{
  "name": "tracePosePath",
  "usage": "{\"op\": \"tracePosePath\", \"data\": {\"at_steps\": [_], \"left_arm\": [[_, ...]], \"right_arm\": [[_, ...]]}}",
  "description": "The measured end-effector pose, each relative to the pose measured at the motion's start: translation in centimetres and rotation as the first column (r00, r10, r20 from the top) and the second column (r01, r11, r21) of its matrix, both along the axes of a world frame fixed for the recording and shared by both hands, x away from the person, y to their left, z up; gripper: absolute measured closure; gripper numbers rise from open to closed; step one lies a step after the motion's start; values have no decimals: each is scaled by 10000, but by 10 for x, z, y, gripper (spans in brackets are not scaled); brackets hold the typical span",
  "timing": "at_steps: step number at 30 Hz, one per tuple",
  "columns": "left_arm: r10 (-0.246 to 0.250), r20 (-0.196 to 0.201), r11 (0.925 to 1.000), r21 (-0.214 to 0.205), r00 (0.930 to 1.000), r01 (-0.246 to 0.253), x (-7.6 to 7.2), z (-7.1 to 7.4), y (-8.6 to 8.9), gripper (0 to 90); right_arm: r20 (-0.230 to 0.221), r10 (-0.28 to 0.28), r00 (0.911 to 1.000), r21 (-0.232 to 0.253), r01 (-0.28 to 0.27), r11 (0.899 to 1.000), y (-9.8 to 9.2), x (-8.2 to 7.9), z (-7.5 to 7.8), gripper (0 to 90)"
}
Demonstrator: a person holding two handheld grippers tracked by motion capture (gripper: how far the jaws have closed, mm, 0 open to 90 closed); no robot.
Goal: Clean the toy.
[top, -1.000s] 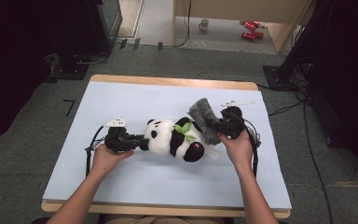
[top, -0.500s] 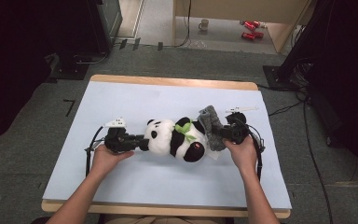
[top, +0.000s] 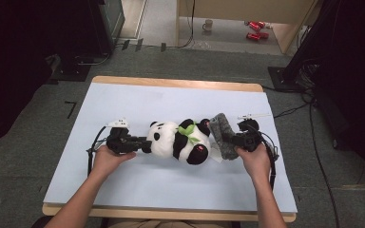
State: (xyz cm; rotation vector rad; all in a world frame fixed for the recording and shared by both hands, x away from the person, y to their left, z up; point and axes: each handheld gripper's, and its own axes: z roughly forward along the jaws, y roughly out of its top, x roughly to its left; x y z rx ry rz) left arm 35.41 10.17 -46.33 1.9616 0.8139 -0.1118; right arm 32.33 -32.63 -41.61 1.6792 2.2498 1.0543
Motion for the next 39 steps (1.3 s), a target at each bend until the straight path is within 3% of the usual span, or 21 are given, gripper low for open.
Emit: {"op": "tracePosePath", "data": {"at_steps": [3,4,10,19,20,28,36,39], "left_arm": [[-18,-69,10000,-13,10000,18,1,0,0,724],[-17,-111,10000,-13,9999,17,2,1,0,725],[35,-124,9999,139,9999,-33,2,4,-2,735],[55,-138,9996,286,9999,-51,2,7,-4,749],[57,-138,9996,287,9999,-53,3,7,-4,750],[-64,-350,9990,437,9994,79,3,7,-5,760],[-112,-342,9990,439,9994,127,2,7,-5,760],[-121,-356,9990,426,9993,137,3,6,-5,760]], "right_arm": [[310,32,9995,313,-41,9995,-1,-11,17,784],[616,181,9979,451,-209,9988,3,-18,28,784],[968,823,9919,580,-881,9944,22,-33,48,783],[1371,1517,9789,586,-1609,9852,46,-50,66,784],[1340,1817,9742,460,-1892,9809,54,-52,65,783],[947,2052,9741,93,-2070,9783,66,-51,43,783],[788,1548,9848,-379,-1522,9876,56,-53,29,785],[596,1451,9876,-222,-1440,9893,53,-53,22,786]]}}
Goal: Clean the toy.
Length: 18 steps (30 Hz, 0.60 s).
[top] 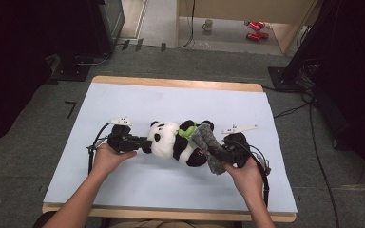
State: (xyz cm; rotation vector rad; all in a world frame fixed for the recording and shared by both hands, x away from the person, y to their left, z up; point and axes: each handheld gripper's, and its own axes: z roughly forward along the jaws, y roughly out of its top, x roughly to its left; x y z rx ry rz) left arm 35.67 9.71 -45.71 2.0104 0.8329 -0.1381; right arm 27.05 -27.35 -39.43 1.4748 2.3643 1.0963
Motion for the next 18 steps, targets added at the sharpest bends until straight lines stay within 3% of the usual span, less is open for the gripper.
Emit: {"op": "tracePosePath", "data": {"at_steps": [10,14,18], "left_arm": [[33,-41,10000,-77,10000,-33,1,-1,1,757],[90,-106,9998,-160,9999,-92,2,-1,1,756],[136,-116,9997,-194,9998,-138,2,-1,1,757]], "right_arm": [[-453,-225,9987,-51,223,9997,-9,5,-15,785],[-439,-335,9985,-5,335,9994,-13,5,-13,785],[-91,-453,9989,259,455,9986,-18,3,-2,784]]}}
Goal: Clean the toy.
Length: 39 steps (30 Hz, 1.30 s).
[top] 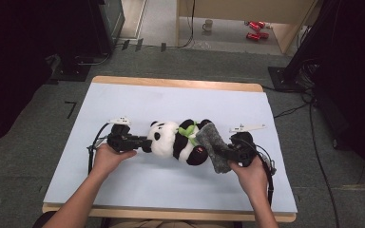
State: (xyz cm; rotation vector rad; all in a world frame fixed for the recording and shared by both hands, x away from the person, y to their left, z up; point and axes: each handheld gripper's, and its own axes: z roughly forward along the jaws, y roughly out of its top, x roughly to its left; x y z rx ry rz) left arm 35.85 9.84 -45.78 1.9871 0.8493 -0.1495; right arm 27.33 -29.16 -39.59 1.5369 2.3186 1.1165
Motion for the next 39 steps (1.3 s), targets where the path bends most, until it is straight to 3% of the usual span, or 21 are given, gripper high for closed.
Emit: {"op": "tracePosePath", "data": {"at_steps": [5,9,12,18,21,27,30,37,39], "left_arm": [[15,54,10000,20,10000,-15,0,0,0,758],[14,58,10000,19,10000,-14,0,0,0,757],[27,45,10000,24,10000,-27,0,0,0,758],[-24,47,10000,86,10000,24,0,0,-1,757],[-43,60,9999,99,10000,42,0,0,-1,758],[-67,45,9999,106,10000,67,0,0,-1,757],[-63,17,9999,97,10000,63,0,0,0,756],[-69,-21,10000,56,10000,69,0,0,0,755],[-20,-55,10000,-11,10000,20,1,0,0,753]], "right_arm": [[613,64,9981,264,-80,9996,1,-7,21,784],[1063,369,9937,372,-411,9985,13,-15,36,784],[1110,583,9921,417,-633,9971,19,-16,36,784],[695,925,9933,407,-954,9946,32,-13,19,782],[715,852,9938,-157,-843,9963,33,-10,14,782],[507,556,9972,-365,-537,9979,25,-8,4,784],[321,509,9982,-703,-485,9963,22,-5,-5,785],[91,455,9989,-655,-448,9968,18,2,-20,780],[-43,165,9999,-594,-168,9981,12,6,-27,780]]}}
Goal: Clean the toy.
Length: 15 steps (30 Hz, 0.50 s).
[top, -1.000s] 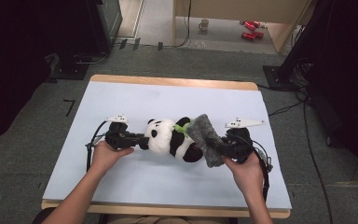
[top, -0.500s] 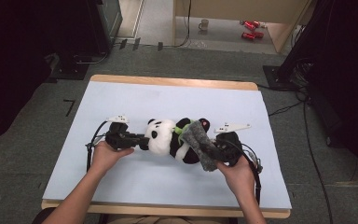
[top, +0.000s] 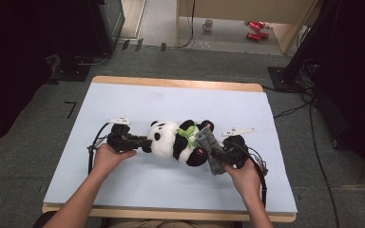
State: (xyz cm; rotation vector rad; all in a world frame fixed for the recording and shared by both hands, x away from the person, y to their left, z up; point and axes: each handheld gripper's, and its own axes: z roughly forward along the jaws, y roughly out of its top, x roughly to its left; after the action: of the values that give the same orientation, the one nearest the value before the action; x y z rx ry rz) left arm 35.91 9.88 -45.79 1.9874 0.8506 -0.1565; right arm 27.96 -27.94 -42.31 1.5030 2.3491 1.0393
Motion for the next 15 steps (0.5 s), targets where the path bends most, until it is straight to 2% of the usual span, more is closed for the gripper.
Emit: {"op": "tracePosePath", "data": {"at_steps": [6,8,10,12,15], "left_arm": [[63,-26,9999,-132,10000,-64,1,0,1,757],[87,-59,9998,-184,9999,-88,1,1,1,758],[131,-117,9996,-233,9998,-133,2,1,2,762],[153,-107,9997,-205,9998,-155,2,2,1,765],[217,-123,9996,-171,9997,-219,1,4,0,772]], "right_arm": [[3,-306,9995,-67,307,9995,-7,6,-2,779],[8,-478,9989,72,478,9988,-11,7,1,780],[325,-689,9971,514,672,9964,-17,5,16,781],[471,-715,9963,656,683,9955,-18,4,20,781],[847,-647,9943,926,568,9941,-18,-2,38,781]]}}
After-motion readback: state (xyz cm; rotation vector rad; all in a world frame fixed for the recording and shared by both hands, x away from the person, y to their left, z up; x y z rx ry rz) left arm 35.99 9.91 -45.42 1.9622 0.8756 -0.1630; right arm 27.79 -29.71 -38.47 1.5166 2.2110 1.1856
